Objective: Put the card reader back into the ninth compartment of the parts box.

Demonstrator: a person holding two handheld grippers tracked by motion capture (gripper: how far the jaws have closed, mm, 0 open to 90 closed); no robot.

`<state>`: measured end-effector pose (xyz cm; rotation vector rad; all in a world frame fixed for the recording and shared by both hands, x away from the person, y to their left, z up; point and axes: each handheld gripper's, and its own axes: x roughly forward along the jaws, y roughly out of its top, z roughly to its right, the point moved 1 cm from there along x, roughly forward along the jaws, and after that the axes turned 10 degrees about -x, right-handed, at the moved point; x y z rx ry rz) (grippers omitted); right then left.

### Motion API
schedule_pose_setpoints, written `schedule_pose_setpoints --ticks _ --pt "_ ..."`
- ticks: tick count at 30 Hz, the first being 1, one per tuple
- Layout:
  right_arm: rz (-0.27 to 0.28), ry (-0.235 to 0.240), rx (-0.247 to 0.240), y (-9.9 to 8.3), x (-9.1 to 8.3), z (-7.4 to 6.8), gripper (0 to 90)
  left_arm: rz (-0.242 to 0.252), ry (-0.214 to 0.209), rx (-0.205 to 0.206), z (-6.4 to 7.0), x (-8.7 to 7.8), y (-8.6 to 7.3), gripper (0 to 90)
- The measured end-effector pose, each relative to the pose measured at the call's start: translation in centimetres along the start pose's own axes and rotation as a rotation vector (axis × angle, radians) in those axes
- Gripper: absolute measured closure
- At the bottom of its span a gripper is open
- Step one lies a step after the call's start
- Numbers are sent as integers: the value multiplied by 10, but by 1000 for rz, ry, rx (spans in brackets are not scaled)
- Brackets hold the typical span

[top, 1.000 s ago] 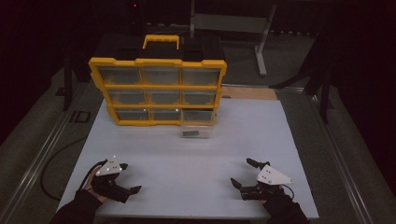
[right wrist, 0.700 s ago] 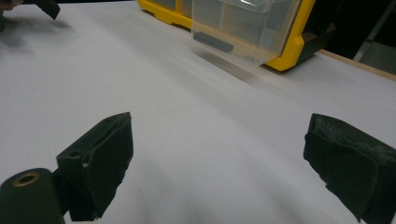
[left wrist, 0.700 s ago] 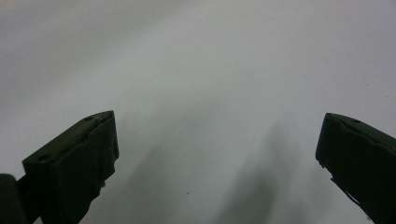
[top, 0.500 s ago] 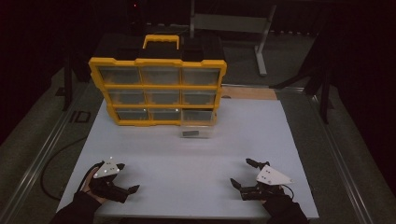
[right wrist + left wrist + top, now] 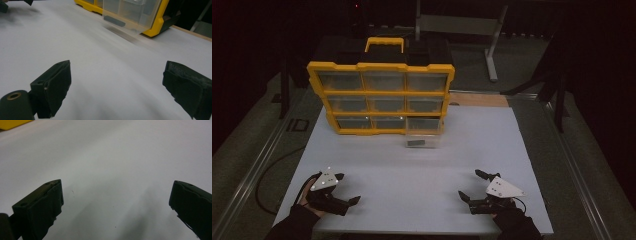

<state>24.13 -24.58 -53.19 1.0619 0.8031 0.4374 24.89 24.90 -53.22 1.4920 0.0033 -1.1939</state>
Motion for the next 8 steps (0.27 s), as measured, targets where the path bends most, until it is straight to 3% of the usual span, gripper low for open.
schedule_pose_setpoints --ticks 8 --pt "0 2 2 0 0 0 84 -10 -5 5 1 2 0 3"
